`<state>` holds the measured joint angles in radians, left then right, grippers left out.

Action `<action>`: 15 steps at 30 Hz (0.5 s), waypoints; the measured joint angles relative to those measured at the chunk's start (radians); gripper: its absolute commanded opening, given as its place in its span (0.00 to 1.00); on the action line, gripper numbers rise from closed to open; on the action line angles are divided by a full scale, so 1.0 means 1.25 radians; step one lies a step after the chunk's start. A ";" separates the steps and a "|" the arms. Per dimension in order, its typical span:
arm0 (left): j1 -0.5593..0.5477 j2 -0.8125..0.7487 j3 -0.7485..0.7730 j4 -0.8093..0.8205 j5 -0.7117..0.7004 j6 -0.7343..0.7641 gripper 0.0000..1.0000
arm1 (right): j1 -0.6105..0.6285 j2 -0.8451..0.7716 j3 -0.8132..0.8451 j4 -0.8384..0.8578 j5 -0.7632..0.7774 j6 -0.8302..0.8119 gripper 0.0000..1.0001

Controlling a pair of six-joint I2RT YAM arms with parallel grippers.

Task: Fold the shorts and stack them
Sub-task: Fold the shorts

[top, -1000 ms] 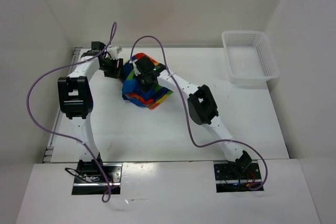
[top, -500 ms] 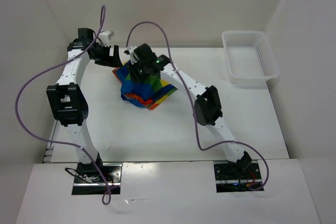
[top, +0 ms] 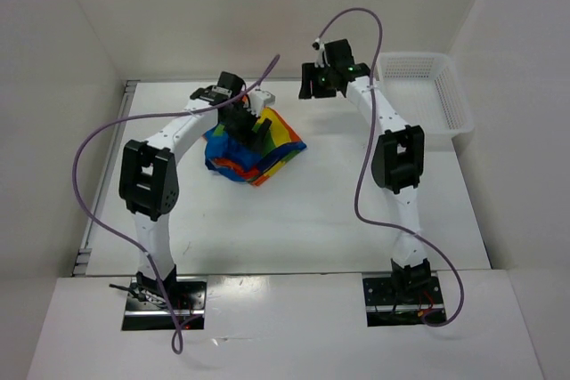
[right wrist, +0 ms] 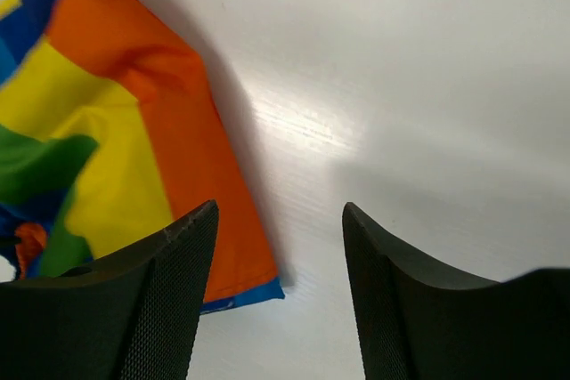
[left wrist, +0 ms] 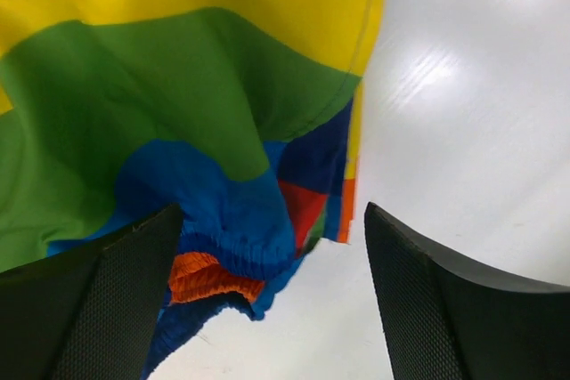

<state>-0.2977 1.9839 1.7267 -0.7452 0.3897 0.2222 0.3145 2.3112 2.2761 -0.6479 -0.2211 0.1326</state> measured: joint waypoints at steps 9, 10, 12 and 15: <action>0.009 0.047 -0.054 0.009 -0.184 0.013 0.74 | -0.008 0.104 -0.091 -0.018 -0.190 0.001 0.75; 0.013 0.052 -0.059 0.011 -0.193 0.013 0.72 | -0.008 0.109 -0.098 -0.017 -0.202 0.000 0.76; 0.016 0.063 -0.070 0.013 -0.208 0.016 0.68 | -0.008 0.117 -0.116 -0.019 -0.220 -0.001 0.76; 0.016 0.080 -0.085 0.017 -0.217 0.031 0.66 | -0.008 0.119 -0.148 -0.014 -0.254 -0.006 0.76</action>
<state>-0.2783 2.0838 1.6203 -0.7238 0.1188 0.2604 0.3050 2.4599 2.0914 -0.6655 -0.5385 0.1246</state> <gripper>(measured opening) 0.666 0.761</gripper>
